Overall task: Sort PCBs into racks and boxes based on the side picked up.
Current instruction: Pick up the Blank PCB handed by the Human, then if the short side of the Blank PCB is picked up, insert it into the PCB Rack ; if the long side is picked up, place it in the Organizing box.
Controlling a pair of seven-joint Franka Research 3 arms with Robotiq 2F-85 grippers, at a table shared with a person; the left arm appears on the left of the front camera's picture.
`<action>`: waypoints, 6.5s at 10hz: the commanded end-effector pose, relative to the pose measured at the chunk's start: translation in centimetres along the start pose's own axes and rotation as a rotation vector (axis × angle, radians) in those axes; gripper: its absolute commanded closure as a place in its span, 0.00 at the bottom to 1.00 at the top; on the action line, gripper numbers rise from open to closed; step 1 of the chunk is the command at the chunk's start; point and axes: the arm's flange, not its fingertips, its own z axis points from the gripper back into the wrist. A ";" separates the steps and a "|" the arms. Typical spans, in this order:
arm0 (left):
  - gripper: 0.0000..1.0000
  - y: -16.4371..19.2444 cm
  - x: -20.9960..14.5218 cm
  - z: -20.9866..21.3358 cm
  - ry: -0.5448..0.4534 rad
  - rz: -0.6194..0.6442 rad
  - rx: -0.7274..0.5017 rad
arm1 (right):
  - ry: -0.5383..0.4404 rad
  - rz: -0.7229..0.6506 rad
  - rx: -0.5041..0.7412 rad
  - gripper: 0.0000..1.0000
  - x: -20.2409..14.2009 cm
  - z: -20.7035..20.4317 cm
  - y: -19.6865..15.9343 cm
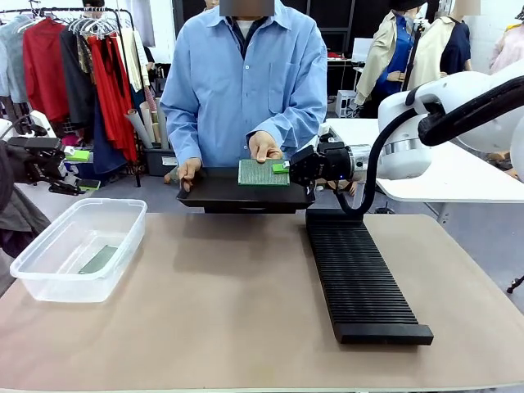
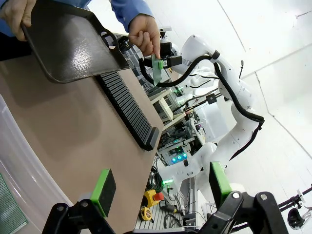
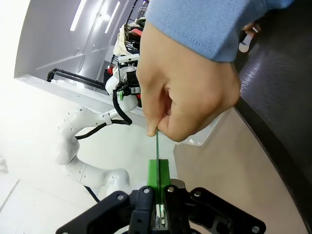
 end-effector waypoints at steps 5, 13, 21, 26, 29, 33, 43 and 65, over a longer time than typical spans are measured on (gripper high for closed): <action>0.00 -0.2 0.0 0.0 0.000 -0.003 -0.002 | 0.000 -0.016 0.000 1.00 0.0 -0.1 0.0; 0.00 -0.2 0.0 0.0 0.000 -0.003 -0.002 | 0.000 -0.016 0.000 1.00 0.0 -0.1 0.0; 0.00 -0.2 0.0 0.0 0.000 -0.003 -0.002 | 0.000 -0.016 0.000 1.00 0.0 -0.1 0.0; 0.00 -0.2 0.0 0.0 0.000 -0.003 -0.002 | 0.000 -0.016 0.000 1.00 0.0 -0.1 0.0; 0.00 -0.2 0.0 0.0 0.000 -0.003 -0.002 | 0.000 -0.016 0.000 1.00 0.0 -0.1 0.0; 0.00 -0.2 0.0 0.0 0.000 -0.003 -0.002 | 0.000 -0.016 0.000 1.00 0.0 -0.1 0.0; 0.00 -0.2 0.0 0.0 0.000 -0.003 -0.002 | -0.053 0.237 -0.002 1.00 -8.5 15.2 -3.7; 0.00 -0.2 0.0 0.0 0.000 -0.003 -0.002 | -0.070 0.756 -0.340 1.00 -11.2 20.4 -10.3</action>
